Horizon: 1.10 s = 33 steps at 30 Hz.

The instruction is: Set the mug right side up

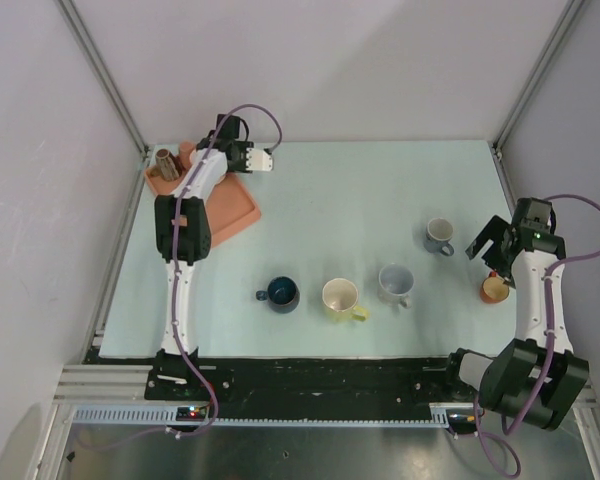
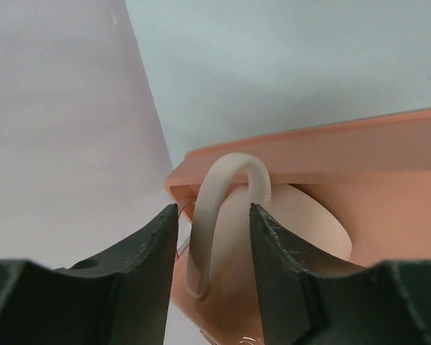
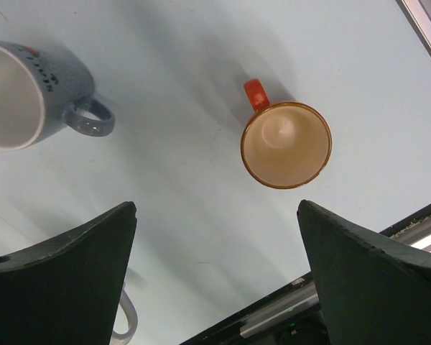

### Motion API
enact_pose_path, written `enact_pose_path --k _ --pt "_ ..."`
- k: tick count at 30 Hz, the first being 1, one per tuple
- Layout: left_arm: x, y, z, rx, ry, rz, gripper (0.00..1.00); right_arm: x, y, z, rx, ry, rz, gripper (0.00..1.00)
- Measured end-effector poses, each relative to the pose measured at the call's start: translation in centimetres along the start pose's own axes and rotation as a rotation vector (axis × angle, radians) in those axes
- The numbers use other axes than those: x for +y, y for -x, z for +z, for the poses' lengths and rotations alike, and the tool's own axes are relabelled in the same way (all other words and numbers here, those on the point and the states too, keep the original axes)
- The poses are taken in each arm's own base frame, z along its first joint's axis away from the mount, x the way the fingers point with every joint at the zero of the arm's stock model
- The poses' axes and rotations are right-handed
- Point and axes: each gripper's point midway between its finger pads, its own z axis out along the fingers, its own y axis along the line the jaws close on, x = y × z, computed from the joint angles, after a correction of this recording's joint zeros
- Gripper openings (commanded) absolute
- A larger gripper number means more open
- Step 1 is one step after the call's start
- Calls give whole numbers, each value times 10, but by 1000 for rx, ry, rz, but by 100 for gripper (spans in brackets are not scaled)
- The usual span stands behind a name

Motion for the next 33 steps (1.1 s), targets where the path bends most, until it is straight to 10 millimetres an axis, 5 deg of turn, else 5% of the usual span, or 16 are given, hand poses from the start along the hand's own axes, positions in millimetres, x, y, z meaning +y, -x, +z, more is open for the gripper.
enact_pose_path --k 7,15,22,27,33 --pt "0 -5 7 37 28 57 3 8 5 -5 -13 26 -14 99" --pt "-11 -10 -3 55 9 41 0 19 10 -10 -18 57 -34 99" --pt "-5 -10 -25 6 48 -199 0 39 17 -25 -51 101 -83 99" --pt "-20 -8 -52 -62 18 -413 0 89 19 -52 -107 213 -192 99" --pt "-42 -8 -77 -110 -33 -628 0 194 1 -103 -166 519 -357 100"
